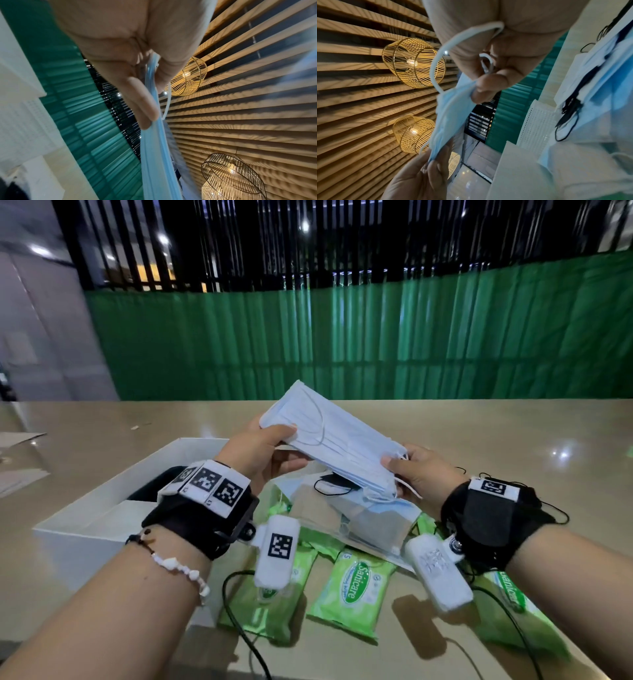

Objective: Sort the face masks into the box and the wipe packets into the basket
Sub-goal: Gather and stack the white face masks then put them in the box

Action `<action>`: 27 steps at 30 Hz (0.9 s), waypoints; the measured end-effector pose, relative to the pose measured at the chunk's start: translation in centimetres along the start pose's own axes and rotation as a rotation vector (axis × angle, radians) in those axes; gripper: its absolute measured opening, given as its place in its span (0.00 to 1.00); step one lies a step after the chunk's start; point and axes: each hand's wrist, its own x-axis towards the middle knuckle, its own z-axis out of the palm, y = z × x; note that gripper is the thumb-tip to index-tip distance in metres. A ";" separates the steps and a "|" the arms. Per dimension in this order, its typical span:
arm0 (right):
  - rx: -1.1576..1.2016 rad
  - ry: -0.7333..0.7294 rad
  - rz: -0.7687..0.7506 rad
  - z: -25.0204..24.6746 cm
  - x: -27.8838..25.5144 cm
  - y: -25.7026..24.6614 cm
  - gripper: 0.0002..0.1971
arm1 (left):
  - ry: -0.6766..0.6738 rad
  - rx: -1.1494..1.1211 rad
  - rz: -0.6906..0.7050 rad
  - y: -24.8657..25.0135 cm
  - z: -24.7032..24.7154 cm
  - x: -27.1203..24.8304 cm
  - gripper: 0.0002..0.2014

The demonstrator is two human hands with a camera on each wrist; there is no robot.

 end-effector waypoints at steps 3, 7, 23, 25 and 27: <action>-0.016 -0.030 -0.014 1.9 0.4 -1.1 0.04 | 0.021 0.040 0.009 1.5 -2.0 -0.2 0.17; -0.032 -0.097 -0.029 5.4 0.8 -1.9 0.04 | 0.105 0.099 0.017 3.5 -5.5 -1.1 0.07; -0.920 -0.570 -0.164 16.2 0.1 0.2 0.23 | 0.513 0.078 -0.125 4.0 -20.1 -6.2 0.16; -0.996 -0.623 -0.153 16.8 0.2 1.4 0.24 | 0.554 0.093 -0.139 3.9 -20.4 -6.1 0.17; -1.062 -0.658 -0.178 17.1 0.3 2.0 0.24 | 0.581 0.114 -0.158 3.7 -20.5 -5.8 0.18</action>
